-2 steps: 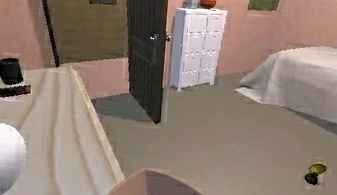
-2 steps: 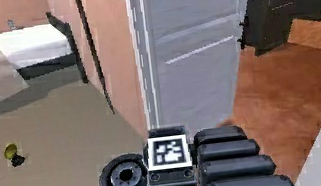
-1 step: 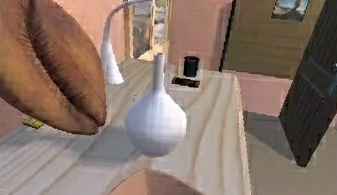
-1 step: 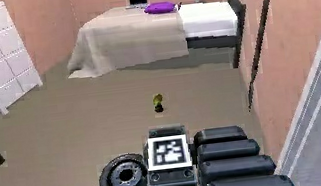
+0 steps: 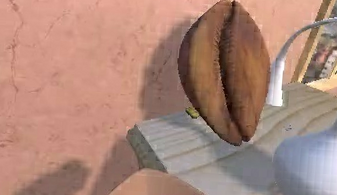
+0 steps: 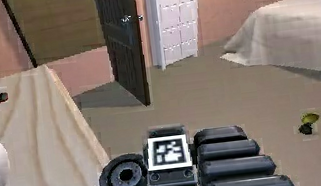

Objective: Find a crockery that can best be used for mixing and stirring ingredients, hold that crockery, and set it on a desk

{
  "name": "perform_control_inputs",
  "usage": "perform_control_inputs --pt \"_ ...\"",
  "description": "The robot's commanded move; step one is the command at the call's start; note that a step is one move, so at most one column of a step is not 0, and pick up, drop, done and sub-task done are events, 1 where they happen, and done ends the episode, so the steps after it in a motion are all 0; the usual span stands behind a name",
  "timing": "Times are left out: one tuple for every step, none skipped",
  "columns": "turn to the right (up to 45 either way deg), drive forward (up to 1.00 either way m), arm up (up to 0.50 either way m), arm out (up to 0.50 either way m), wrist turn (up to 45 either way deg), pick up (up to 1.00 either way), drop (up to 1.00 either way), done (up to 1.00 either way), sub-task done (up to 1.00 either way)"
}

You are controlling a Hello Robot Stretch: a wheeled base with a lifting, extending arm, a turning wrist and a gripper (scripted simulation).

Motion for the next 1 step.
perform_control_inputs --pt "-33.0 0.00 0.00 0.00 0.0 0.00 0.00 0.00 0.00"
